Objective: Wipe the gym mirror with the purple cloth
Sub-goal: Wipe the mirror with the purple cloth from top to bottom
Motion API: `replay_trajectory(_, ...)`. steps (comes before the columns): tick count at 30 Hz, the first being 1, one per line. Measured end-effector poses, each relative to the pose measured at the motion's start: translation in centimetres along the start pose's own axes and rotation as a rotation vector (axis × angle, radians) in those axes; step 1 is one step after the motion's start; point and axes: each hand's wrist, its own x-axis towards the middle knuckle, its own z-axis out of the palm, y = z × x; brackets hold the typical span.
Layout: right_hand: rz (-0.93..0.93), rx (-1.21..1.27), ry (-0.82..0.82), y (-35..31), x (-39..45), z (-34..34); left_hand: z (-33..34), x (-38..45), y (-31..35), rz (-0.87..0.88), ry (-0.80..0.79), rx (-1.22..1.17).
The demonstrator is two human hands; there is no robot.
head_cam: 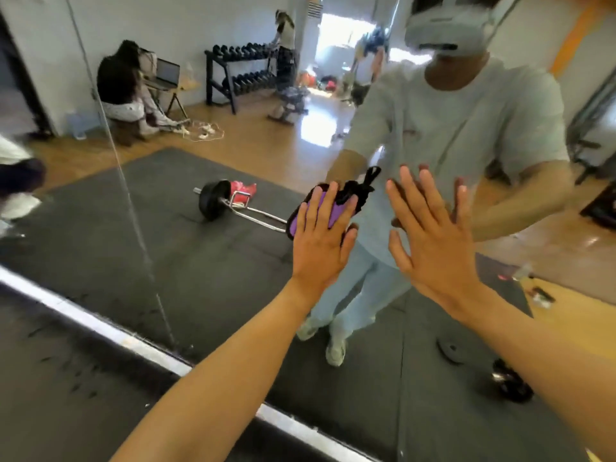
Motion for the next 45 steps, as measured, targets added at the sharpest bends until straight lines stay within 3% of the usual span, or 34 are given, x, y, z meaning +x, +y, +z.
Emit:
replay_trajectory(5, -0.099, -0.01, -0.076, -4.8, 1.7, 2.4, 1.0, -4.3, -2.9, -0.421, 0.039, -0.131)
replay_trajectory(9, -0.128, -0.002, -0.122, -7.9, 2.4, 3.7, 1.5, -7.3, -6.5, -0.93, 0.101, -0.318)
replay_trajectory(12, -0.123, -0.012, -0.147, -9.2, 3.0, 4.2, 1.2, -6.3, -8.9, -1.357, 0.284, -0.613)
replay_trajectory(13, -0.117, -0.014, -0.153, -9.5, 3.1, 4.2, 0.9, -5.4, -9.1, -1.428, 0.323, -0.656)
replay_trajectory(15, -0.094, -0.01, -0.15, -9.9, 3.5, 4.2, 0.1, -3.3, -8.3, -1.313, 0.274, -0.596)
replay_trajectory(20, -0.072, 0.001, -0.132, -10.2, 4.5, 4.0, -2.4, 2.4, -7.6, -0.311, 0.108, -0.262)
replay_trajectory(22, -0.043, 0.01, -0.122, -10.6, 4.8, 4.1, -3.7, 4.1, -10.2, -0.095, 0.064, -0.22)
replay_trajectory(23, -0.026, 0.013, -0.113, -11.0, 5.1, 4.1, -4.0, 4.2, -11.7, -0.071, 0.065, -0.221)
replay_trajectory(26, -0.033, 0.042, -0.126, -12.8, 6.4, 4.6, -3.1, 1.5, -15.2, -0.328, 0.141, -0.26)
replay_trajectory(32, -0.124, 0.034, -0.156, -18.3, 9.2, 6.8, 0.1, -6.9, -21.3, -1.344, 0.379, -0.589)
replay_trajectory(34, -0.159, 0.015, -0.175, -19.9, 9.5, 7.7, 0.6, -8.7, -22.9, -1.558, 0.503, -0.707)
replay_trajectory(36, -0.211, -0.003, -0.211, -21.3, 9.2, 8.4, 0.3, -9.3, -23.5, -1.698, 0.514, -0.74)
replay_trajectory(38, -0.256, -0.02, -0.231, -22.2, 9.1, 9.0, -0.7, -8.0, -22.7, -1.704, 0.416, -0.716)
replay_trajectory(39, -0.265, -0.023, -0.231, -22.6, 9.1, 9.2, -1.2, -6.6, -22.1, -1.614, 0.361, -0.679)
replay_trajectory(43, -0.264, -0.014, -0.234, -23.2, 9.5, 10.0, -3.9, 0.2, -21.5, -0.937, 0.312, -0.508)
replay_trajectory(45, -0.263, 0.014, -0.223, -23.4, 9.4, 10.4, -4.8, 2.1, -23.5, -0.757, 0.321, -0.467)
